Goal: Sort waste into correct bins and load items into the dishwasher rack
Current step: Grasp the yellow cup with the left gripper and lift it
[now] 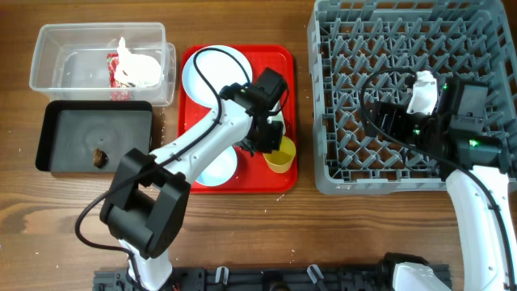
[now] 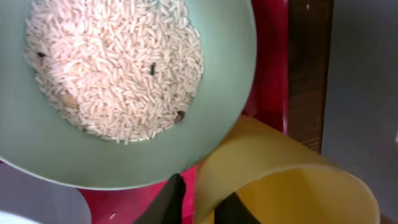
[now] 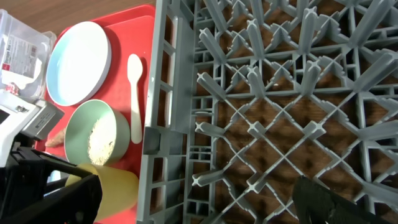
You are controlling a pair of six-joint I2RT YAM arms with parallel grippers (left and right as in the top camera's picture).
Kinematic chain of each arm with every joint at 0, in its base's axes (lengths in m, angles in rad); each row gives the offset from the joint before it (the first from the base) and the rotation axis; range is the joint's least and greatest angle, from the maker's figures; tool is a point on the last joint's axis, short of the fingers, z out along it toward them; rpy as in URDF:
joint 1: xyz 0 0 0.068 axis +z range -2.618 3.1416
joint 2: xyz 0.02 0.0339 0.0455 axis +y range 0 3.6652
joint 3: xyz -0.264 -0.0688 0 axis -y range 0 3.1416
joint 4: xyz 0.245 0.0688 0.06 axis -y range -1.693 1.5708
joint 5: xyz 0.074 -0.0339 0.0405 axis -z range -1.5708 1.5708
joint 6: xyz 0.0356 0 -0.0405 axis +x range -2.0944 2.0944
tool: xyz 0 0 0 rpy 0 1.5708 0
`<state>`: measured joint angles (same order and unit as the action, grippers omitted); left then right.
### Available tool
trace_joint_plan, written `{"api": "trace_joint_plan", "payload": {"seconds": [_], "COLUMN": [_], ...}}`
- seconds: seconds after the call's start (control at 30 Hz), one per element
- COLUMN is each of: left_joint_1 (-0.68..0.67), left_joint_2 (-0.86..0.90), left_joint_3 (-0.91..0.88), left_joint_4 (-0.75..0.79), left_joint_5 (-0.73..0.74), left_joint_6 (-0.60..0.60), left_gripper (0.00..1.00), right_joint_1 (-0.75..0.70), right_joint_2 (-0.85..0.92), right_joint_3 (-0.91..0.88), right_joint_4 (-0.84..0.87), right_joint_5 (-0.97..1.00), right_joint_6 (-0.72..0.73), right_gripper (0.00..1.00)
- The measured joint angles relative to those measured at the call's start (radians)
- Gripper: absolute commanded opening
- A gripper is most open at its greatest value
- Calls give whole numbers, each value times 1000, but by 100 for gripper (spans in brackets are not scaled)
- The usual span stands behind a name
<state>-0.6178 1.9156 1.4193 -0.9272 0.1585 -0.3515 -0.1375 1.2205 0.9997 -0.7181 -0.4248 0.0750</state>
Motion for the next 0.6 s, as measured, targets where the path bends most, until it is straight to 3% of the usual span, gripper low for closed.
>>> {"api": "trace_joint_plan", "payload": {"seconds": [0.17, 0.33, 0.47, 0.6], "left_joint_1": [-2, 46, 181, 344], "left_joint_2": [0, -46, -207, -216], "left_joint_3": [0, 75, 124, 125], "left_joint_4": [-21, -131, -127, -112], "left_joint_5": [28, 175, 412, 672], "left_joint_6": [-2, 13, 35, 40], "left_gripper": [4, 4, 4, 4], "right_joint_1": [0, 0, 2, 69], "right_joint_2": [0, 0, 0, 8], "right_joint_3": [0, 0, 1, 4], "right_joint_4": [0, 16, 151, 323], "right_joint_5": [0, -109, -372, -562], "right_joint_6": [60, 98, 111, 115], "right_gripper": [100, 100, 100, 100]}}
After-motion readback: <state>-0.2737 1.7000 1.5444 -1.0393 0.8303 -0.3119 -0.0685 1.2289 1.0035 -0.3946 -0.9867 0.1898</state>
